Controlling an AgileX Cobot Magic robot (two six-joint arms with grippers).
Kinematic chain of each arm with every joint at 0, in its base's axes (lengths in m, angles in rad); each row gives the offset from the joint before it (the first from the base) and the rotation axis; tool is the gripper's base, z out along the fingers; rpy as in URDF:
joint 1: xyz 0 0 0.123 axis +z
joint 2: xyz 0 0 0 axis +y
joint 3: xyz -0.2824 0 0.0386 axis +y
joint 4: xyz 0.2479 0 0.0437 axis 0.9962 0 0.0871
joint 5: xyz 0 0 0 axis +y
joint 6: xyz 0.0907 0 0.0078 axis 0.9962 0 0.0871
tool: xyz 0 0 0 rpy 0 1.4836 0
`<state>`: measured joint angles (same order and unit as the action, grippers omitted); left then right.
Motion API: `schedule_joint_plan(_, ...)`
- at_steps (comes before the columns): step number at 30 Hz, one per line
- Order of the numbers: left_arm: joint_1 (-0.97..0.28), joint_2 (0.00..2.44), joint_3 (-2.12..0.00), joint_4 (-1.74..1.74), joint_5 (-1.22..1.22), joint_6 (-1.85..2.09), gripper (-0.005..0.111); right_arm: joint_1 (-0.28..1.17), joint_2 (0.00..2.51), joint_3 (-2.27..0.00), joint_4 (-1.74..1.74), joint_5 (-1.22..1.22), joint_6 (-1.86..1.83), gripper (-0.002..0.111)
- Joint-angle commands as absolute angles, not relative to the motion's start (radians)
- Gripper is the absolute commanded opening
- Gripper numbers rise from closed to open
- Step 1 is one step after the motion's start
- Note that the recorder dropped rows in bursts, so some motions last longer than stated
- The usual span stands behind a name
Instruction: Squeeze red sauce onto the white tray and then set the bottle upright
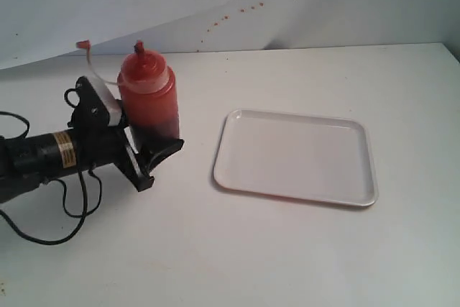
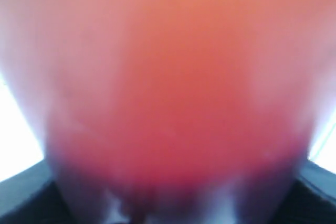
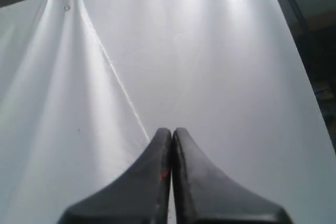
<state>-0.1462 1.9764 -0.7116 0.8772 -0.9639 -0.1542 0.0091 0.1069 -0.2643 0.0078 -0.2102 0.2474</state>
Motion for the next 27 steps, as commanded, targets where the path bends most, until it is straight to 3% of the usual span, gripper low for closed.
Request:
schedule_joint_plan(1, -0.262, 1.839, -0.798, 0.833, -0.700, -0.155, 0.000, 0.011, 0.349, -0.423, -0.236, -0.142, 0.269, 0.000)
schedule_joint_plan(6, -0.384, 1.783, -0.936, 0.833, -0.291, -0.140, 0.000, 0.011, 0.676, -0.596, -0.224, -0.127, 0.267, 0.001)
schedule_joint_plan(8, -0.421, 1.783, -0.995, 0.833, -0.198, -0.099, 0.000, 0.011, 0.787, -0.666, -0.226, -0.054, 0.267, 0.008)
schedule_joint_plan(10, -0.450, 1.783, -1.049, 0.833, -0.110, -0.036, 0.000, 0.011, 0.913, -0.738, -0.226, 0.030, 0.267, 0.024)
schedule_joint_plan(15, -0.500, 1.783, -1.165, 0.849, 0.088, 0.091, 0.000, 0.011, 1.184, -0.902, -0.226, 0.164, 0.245, 0.086)
schedule_joint_plan(18, -0.517, 1.783, -1.219, 0.950, 0.170, 0.109, 0.000, 0.011, 1.308, -0.958, -0.226, 0.171, 0.169, 0.105)
schedule_joint_plan(27, -0.615, 1.819, -1.304, 1.373, 0.470, 0.106, 0.000, 0.029, 1.475, -1.041, -0.226, 0.000, 0.152, 0.105)
